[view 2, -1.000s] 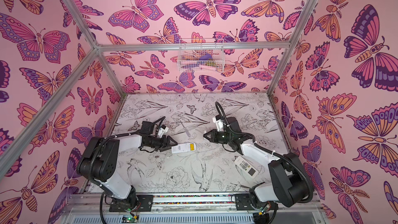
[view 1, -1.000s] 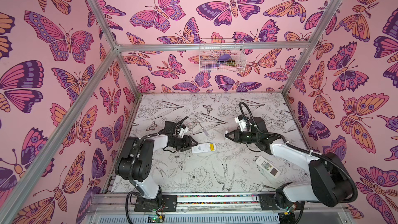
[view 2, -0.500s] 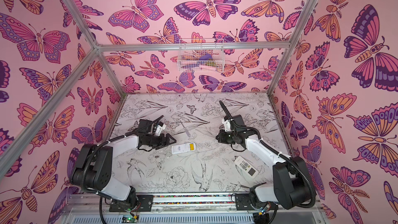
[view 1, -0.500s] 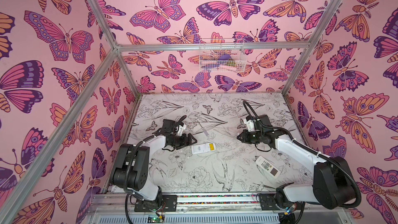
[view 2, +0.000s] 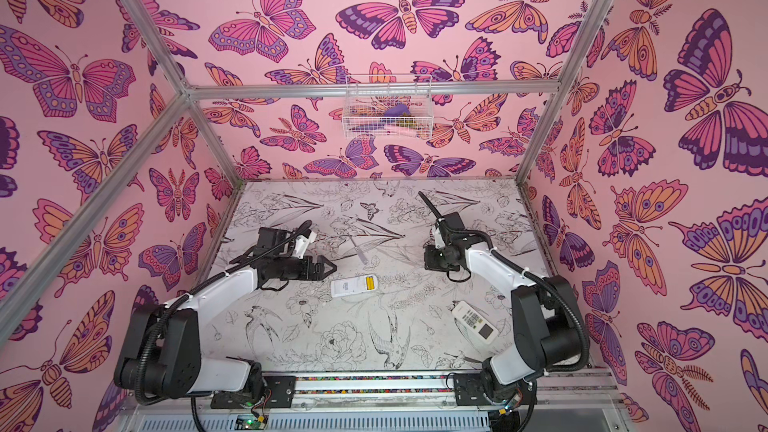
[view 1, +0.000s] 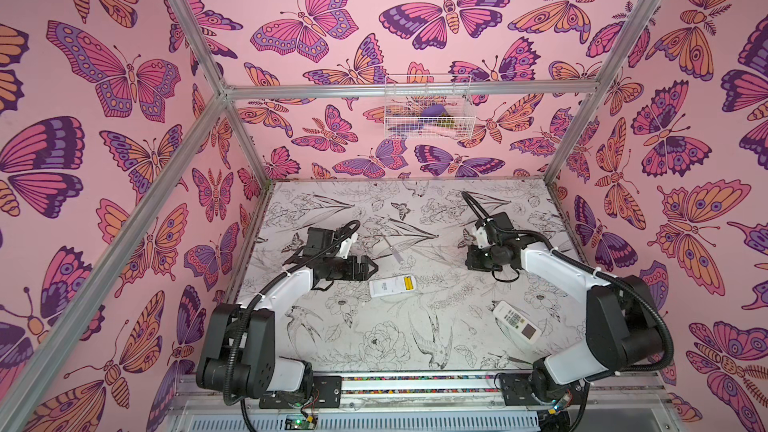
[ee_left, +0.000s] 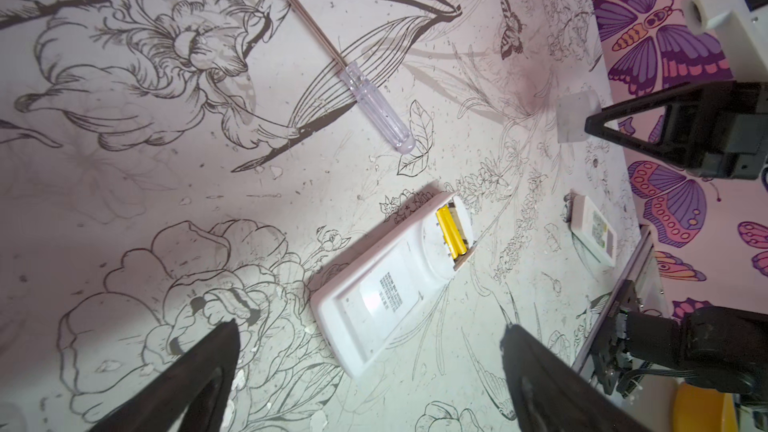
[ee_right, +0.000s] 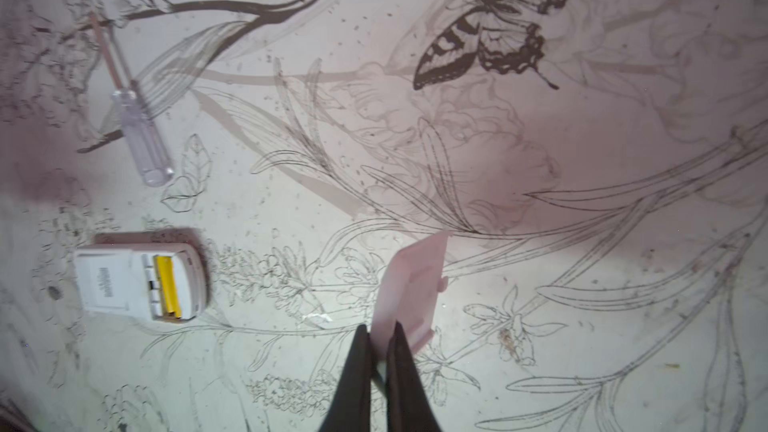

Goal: Unload the batteries from the remote control
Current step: 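Lower the remote with the left gripper while the right gripper drops the cover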

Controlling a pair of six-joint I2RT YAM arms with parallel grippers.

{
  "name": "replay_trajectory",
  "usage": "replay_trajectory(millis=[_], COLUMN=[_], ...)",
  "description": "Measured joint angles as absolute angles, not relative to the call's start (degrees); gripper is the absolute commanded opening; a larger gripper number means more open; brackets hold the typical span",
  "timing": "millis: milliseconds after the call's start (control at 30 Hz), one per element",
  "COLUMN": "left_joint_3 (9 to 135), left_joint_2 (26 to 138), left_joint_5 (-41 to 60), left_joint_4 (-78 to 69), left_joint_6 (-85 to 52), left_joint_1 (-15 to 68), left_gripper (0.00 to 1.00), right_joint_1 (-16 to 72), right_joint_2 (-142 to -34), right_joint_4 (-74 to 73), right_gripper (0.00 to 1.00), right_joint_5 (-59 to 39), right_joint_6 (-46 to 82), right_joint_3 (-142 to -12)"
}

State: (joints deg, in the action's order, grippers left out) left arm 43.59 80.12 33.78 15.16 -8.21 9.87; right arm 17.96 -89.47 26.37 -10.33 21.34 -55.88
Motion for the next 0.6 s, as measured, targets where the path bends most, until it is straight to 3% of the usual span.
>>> replay_trajectory(millis=[300,600], left_joint_3=[46.28,48.01], left_joint_2=[78.43,78.00], left_joint_5=[27.22,21.19], left_joint_4=[18.94,20.99], left_joint_6=[-2.17,2.70], left_joint_1=[9.52,9.02], left_gripper=[1.00,1.00], right_joint_1=[17.65,17.65], right_joint_2=[-95.68,-98.48], right_joint_4=[29.39,29.36], right_gripper=[0.07,0.19], right_joint_5=[-4.36,-2.50], right_joint_6=[20.01,19.64], right_joint_3=[-59.20,-60.51])
